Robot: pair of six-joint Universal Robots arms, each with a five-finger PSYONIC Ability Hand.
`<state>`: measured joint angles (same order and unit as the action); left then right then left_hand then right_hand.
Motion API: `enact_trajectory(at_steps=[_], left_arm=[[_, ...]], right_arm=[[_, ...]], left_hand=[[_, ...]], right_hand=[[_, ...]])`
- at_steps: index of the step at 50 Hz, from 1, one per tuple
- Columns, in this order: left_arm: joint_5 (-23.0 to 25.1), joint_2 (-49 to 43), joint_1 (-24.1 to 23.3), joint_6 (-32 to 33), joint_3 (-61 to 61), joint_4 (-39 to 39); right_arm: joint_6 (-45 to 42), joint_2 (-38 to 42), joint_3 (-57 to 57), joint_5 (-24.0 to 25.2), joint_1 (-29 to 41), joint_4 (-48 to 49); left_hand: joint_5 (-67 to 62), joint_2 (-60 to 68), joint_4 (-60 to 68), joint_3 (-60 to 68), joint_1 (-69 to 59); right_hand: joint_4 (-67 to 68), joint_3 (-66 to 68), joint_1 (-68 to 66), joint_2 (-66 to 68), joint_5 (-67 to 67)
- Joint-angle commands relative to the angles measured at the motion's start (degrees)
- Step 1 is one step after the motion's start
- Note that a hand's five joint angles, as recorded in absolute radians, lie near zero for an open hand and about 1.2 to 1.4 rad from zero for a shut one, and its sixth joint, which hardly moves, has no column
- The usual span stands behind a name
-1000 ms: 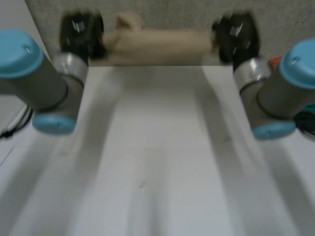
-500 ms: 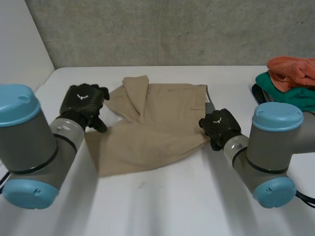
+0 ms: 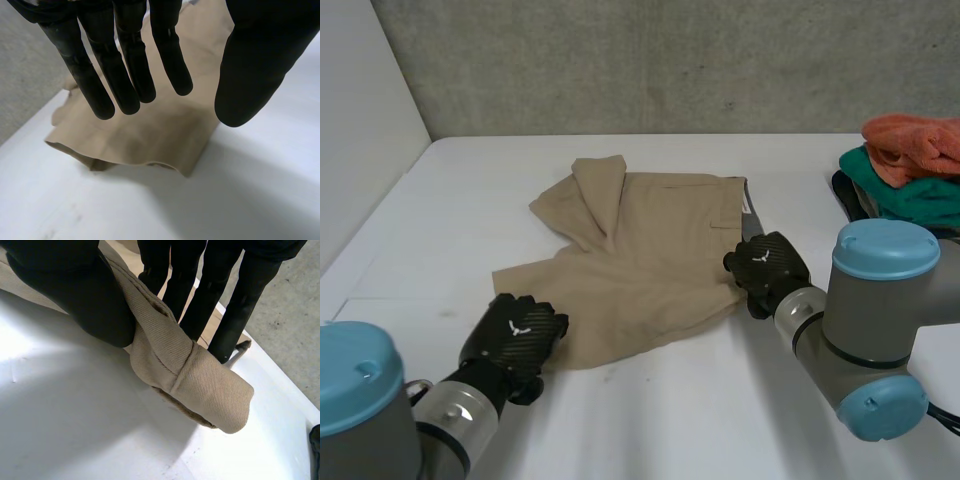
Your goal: Fold the laundry.
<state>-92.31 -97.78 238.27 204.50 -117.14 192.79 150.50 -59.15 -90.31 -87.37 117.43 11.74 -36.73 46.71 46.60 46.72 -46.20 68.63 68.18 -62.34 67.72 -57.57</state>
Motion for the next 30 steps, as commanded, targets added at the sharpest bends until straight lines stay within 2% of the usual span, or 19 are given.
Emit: enact_trajectory(at_steps=[1,7,16,24,26,30], left_arm=[[-0.24,-7.42,0.88,-0.06,3.85,1.71],[-0.33,-11.56,3.43,0.29,5.43,3.38],[-0.51,-14.72,3.61,0.73,6.83,9.36],[-0.33,-17.44,3.61,0.73,8.42,9.62],[-0.42,-18.50,3.61,0.73,9.12,9.54],[-0.51,-18.85,3.52,0.82,9.82,9.45]], right_arm=[[-0.03,0.00,-0.57,0.09,0.17,0.04],[-0.03,0.00,-1.01,0.09,0.08,0.04],[-0.03,0.00,-1.36,0.18,0.17,0.04],[-0.11,0.00,-1.45,0.18,0.08,0.04],[-0.11,0.00,-1.36,0.09,0.00,0.04],[-0.20,-0.09,-1.36,-0.08,0.17,0.04]], left_hand=[[-2.34,2.37,2.48,2.36,-2.87],[1.52,-1.49,-1.38,-1.50,0.99],[2.20,-2.18,-2.07,-2.19,1.68],[0.70,-0.67,-0.56,-0.68,0.17],[-2.49,2.52,2.63,2.51,-3.02],[-33.20,33.22,33.33,33.21,-33.73]], right_hand=[[11.37,11.82,-17.66,12.28,-12.43],[11.37,11.82,-17.66,12.28,-12.43],[11.37,11.82,-17.66,12.28,-12.43],[11.37,11.82,-17.66,12.28,-12.43],[11.37,11.82,-17.66,12.28,-12.43],[11.37,11.82,-17.66,12.28,-12.43]])
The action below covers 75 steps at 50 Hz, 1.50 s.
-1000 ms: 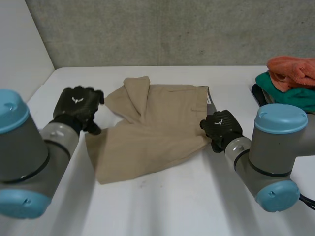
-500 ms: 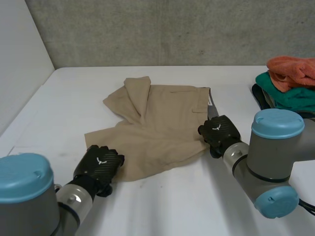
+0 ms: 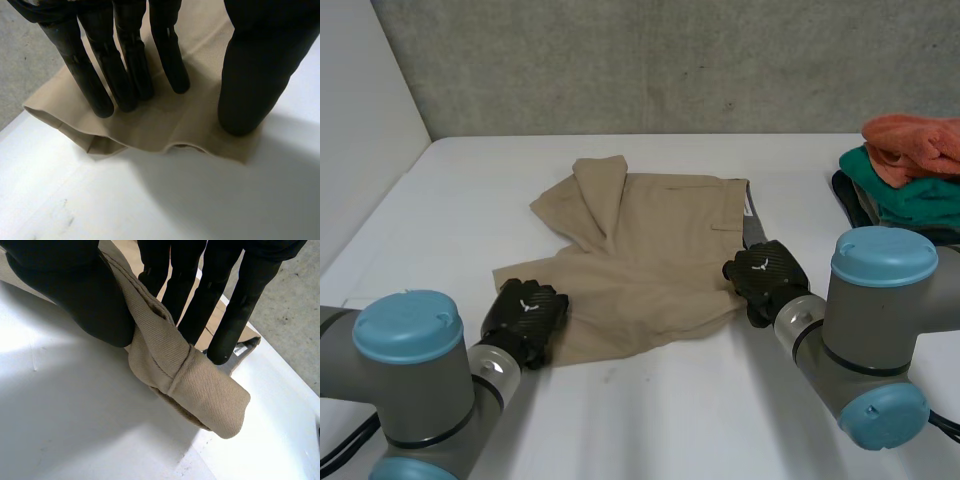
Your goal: Fold the laundry.
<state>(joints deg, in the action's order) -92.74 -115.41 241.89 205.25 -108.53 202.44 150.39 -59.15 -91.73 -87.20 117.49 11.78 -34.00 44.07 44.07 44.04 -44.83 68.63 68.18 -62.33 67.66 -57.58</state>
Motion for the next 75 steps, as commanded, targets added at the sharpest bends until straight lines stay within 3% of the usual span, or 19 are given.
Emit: enact_trajectory(at_steps=[1,4,10,13,17,21,23,28,32,37,42,46,50,51,54,57,65,75], left_arm=[[-0.07,-0.61,-0.36,0.06,1.05,-0.20],[-0.16,2.19,-0.63,0.06,0.52,-0.81],[0.46,17.92,-1.24,0.24,-2.47,-8.09],[0.81,23.29,-1.95,0.94,-2.73,-16.78],[5.09,26.81,-2.65,3.30,-2.65,-35.56],[10.63,27.25,-4.67,6.73,-3.08,-47.27],[11.88,27.43,-4.85,7.53,-2.83,-48.36],[11.09,27.17,-3.97,7.97,-1.24,-40.21],[8.90,24.63,-3.62,8.15,-0.10,-28.96],[3.55,12.35,-3.62,8.68,5.24,-13.33],[0.02,1.87,-3.62,11.13,17.01,-4.25],[-3.14,-3.32,-3.27,12.46,31.25,1.55],[-5.78,-4.74,-2.22,10.97,44.88,8.57],[-6.04,-4.65,-1.86,10.27,47.16,10.33],[-6.31,-4.03,-1.25,4.48,52.28,17.63],[-6.84,-2.55,-0.89,-1.24,53.87,22.03],[-7.89,1.76,-0.54,-2.66,45.79,18.97],[-7.28,3.44,-0.81,-2.31,24.28,11.07]], right_arm=[[-0.10,-0.09,0.06,-0.34,0.11,0.00],[-0.45,-1.13,-0.20,-0.43,0.20,-0.35],[-3.77,-9.39,-0.64,-0.08,0.99,-8.23],[-9.12,-11.68,-0.20,-0.08,0.90,-15.69],[-17.83,-13.53,-0.81,-0.16,0.03,-26.17],[-24.61,-14.06,-2.66,-0.17,-0.33,-35.84],[-25.32,-14.24,-2.84,0.10,-0.33,-37.44],[-22.52,-14.33,-2.84,0.36,0.02,-33.23],[-20.40,-14.15,-2.75,0.45,0.37,-31.64],[-19.79,-8.98,1.02,0.01,0.37,-28.66],[-17.42,-2.82,11.55,-2.53,0.55,-21.81],[-11.80,-0.27,23.15,-5.70,0.55,-12.77],[-6.70,-0.17,30.29,-5.88,0.38,3.56],[-4.51,-0.78,30.99,-5.88,0.37,12.13],[-1.08,-2.19,31.00,-5.79,0.37,28.84],[-0.80,-1.93,31.00,-6.31,0.11,36.98],[-0.62,1.23,32.58,-4.82,0.73,32.35],[-0.98,5.71,28.11,-3.94,0.46,15.57]], left_hand=[[-36.00,35.93,35.93,35.96,-35.17],[-36.00,35.93,35.93,35.96,-35.17],[-36.00,35.93,35.93,35.96,-35.17],[-36.00,35.93,35.93,35.96,-35.17],[-36.00,35.93,35.93,35.96,-35.17],[-36.00,35.93,35.93,35.96,-35.17],[-36.00,35.93,35.93,35.96,-35.17],[-36.00,35.93,35.93,35.96,-35.17],[-36.00,35.93,35.93,35.96,-35.17],[-36.00,35.93,35.93,35.96,-35.17],[-36.00,35.93,35.93,35.96,-35.17],[-36.00,35.93,35.93,35.96,-35.17],[-36.00,35.93,35.93,35.96,-35.17],[-36.00,35.93,35.93,35.96,-35.17],[-36.00,35.93,35.93,35.96,-35.17],[-36.00,35.93,35.93,35.96,-35.17],[-36.00,35.93,35.93,35.96,-35.17],[-36.00,35.93,35.93,35.96,-35.17]], right_hand=[[11.37,11.82,-17.67,12.34,-12.42],[11.37,11.82,-17.67,12.34,-12.42],[11.37,11.82,-17.67,12.34,-12.42],[11.37,11.82,-17.67,12.34,-12.42],[11.37,11.82,-17.67,12.34,-12.42],[11.37,11.82,-17.67,12.34,-12.42],[11.37,11.82,-17.67,12.34,-12.42],[11.37,11.82,-17.67,12.34,-12.42],[11.37,11.82,-17.67,12.34,-12.42],[11.37,11.82,-17.67,12.34,-12.42],[11.37,11.82,-17.67,12.34,-12.42],[11.37,11.82,-17.67,12.34,-12.42],[11.37,11.82,-17.67,12.34,-12.42],[11.37,11.82,-17.67,12.34,-12.42],[11.37,11.82,-17.67,12.34,-12.42],[11.37,11.82,-17.67,12.34,-12.42],[11.37,11.82,-17.67,12.34,-12.42],[11.37,11.82,-17.67,12.34,-12.42]])
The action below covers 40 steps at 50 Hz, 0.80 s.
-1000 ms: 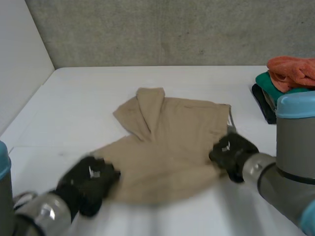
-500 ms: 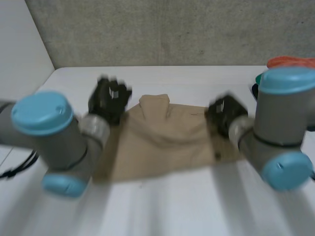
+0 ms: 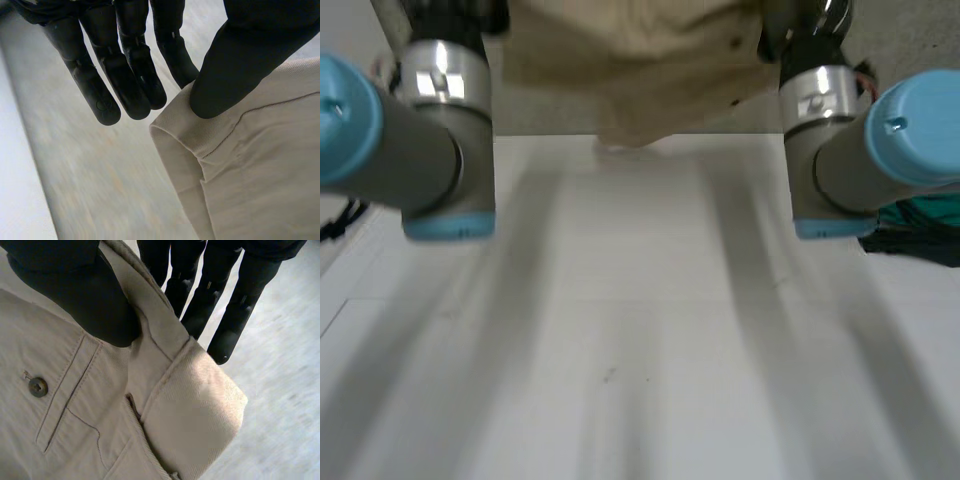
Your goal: Fold the laundry.
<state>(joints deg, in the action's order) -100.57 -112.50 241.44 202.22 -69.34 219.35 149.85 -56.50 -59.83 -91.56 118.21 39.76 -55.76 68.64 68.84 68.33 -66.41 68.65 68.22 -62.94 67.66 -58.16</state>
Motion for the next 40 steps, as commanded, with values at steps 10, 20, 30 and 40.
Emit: enact_trajectory(at_steps=[10,20,30,40], left_arm=[[0.90,2.71,-2.29,2.56,-29.62,-19.56],[3.79,15.89,-5.53,11.34,-36.91,-43.17],[13.91,23.28,-9.76,18.83,-40.00,-62.82],[13.56,22.24,-5.37,18.21,-38.15,-41.48]], right_arm=[[-6.49,4.64,-15.05,5.25,-0.26,-30.26],[-11.16,-7.74,-24.36,5.25,-0.79,-50.47],[-20.56,-16.19,-34.47,5.34,-1.05,-66.31],[-20.65,-15.57,-38.96,5.43,-0.44,-57.08]], left_hand=[[-14.24,11.36,11.16,11.67,-13.59],[-14.24,11.36,11.16,11.67,-13.59],[-14.24,11.36,11.16,11.67,-13.59],[44.59,-47.47,-47.66,-47.16,45.23]], right_hand=[[11.35,11.78,-17.06,12.34,-11.84],[11.35,11.78,-17.06,12.34,-11.84],[11.35,11.78,-17.06,12.34,-11.84],[11.35,11.78,-17.06,12.34,-11.84]])
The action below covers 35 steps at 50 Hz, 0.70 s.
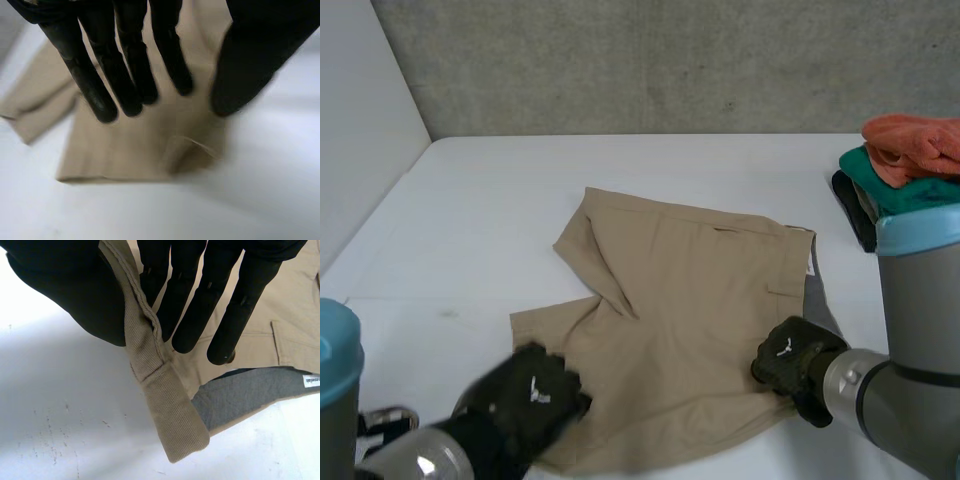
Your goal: Fold the laundry.
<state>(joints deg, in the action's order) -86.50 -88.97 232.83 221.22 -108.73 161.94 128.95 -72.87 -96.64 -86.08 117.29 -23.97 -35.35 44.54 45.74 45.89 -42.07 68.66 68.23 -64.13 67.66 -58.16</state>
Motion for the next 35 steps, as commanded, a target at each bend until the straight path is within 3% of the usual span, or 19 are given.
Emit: enact_trajectory(at_steps=[1,5,10,20,28,35], left_arm=[[-0.33,-2.25,4.37,-0.96,1.76,20.39],[0.02,-7.78,6.31,-1.76,4.39,29.47],[1.07,-18.41,9.12,-3.69,12.73,33.18],[12.14,-40.90,15.98,-5.80,37.58,25.47],[13.38,-52.95,17.65,-5.80,53.34,17.28],[16.98,-57.01,18.45,-5.89,57.04,16.74]], right_arm=[[0.25,0.80,-2.32,-0.06,0.57,7.26],[0.34,1.76,-2.50,-0.14,0.66,9.11],[0.34,2.73,-2.24,-0.06,0.75,10.70],[0.52,3.79,-2.32,-0.14,0.66,14.83],[2.27,5.37,-1.88,-0.14,0.49,16.23],[2.36,6.51,-1.62,-0.14,0.31,17.03]], left_hand=[[28.54,-27.72,-28.92,-29.07,25.25],[28.24,-27.43,-28.63,-28.78,24.95],[21.69,-20.88,-22.08,-22.23,18.41],[6.89,-6.07,-7.27,-7.42,3.60],[5.71,-4.89,-6.09,-6.24,2.42],[4.19,-3.37,-4.57,-4.72,0.90]], right_hand=[[11.34,11.77,-15.87,12.34,-11.84],[11.34,11.77,-15.87,12.34,-11.84],[11.34,11.77,-15.87,12.34,-11.84],[11.34,11.77,-15.87,12.34,-11.84],[11.34,11.77,-15.87,12.34,-11.84],[11.34,11.77,-15.87,12.34,-11.84]])
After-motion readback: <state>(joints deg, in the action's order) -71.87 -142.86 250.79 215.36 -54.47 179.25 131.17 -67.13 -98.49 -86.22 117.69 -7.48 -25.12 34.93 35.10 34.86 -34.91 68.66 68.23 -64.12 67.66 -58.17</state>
